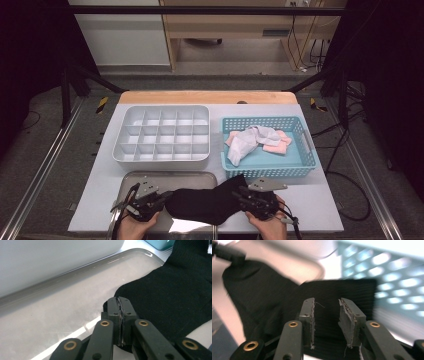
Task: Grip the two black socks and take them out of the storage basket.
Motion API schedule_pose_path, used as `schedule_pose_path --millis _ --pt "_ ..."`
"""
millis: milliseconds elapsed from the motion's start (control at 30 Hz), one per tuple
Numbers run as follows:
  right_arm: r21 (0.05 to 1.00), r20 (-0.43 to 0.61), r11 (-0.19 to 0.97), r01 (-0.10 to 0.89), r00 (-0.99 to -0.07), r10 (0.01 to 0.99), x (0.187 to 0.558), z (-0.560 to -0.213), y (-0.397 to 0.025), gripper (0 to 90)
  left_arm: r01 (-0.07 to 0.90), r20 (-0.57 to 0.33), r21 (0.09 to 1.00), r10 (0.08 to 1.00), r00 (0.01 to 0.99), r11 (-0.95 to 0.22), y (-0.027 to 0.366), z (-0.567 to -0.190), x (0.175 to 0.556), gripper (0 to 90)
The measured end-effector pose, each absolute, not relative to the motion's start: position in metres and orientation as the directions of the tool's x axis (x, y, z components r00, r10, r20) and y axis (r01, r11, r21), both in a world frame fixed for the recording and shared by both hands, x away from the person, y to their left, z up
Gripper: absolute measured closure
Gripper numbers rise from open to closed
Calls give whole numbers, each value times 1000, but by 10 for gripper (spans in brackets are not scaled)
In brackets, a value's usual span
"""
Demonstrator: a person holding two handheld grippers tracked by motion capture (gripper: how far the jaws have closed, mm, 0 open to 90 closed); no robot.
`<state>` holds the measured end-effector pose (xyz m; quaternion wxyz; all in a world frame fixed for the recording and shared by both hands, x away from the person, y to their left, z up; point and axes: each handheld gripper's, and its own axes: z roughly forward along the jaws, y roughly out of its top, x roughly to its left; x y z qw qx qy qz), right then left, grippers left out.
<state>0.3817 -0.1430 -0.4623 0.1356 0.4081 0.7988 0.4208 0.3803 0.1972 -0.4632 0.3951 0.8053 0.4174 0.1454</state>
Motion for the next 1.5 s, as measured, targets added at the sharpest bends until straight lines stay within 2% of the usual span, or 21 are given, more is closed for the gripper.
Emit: schedule_pose_path --millis 100,300,367,667,800,1033,1333,1500 --pt "757 131 343 556 -644 754 383 -472 -135 661 558 -95 757 788 608 -340 198 -464 380 877" --pt "726 122 371 579 -639 759 384 -478 -133 881 562 -96 754 790 606 -339 198 -465 381 878" --pt "728 129 366 580 -639 758 384 -477 -134 899 562 -98 755 791 604 -337 198 -465 381 878" --pt "793 160 292 535 -645 747 372 -449 -147 900 566 -122 763 789 602 -313 201 -463 381 878" --pt "790 177 297 537 -663 727 365 -445 -146 900 564 -135 769 786 603 -301 204 -459 380 879" --pt "787 207 286 547 -671 712 359 -442 -152 900 590 -207 764 767 607 -261 217 -450 375 882" --pt "731 185 363 577 -680 709 363 -457 -142 895 593 -141 726 768 625 -349 202 -463 375 878" --pt "722 159 384 576 -678 718 366 -463 -137 834 575 -102 728 771 628 -372 198 -463 373 873"
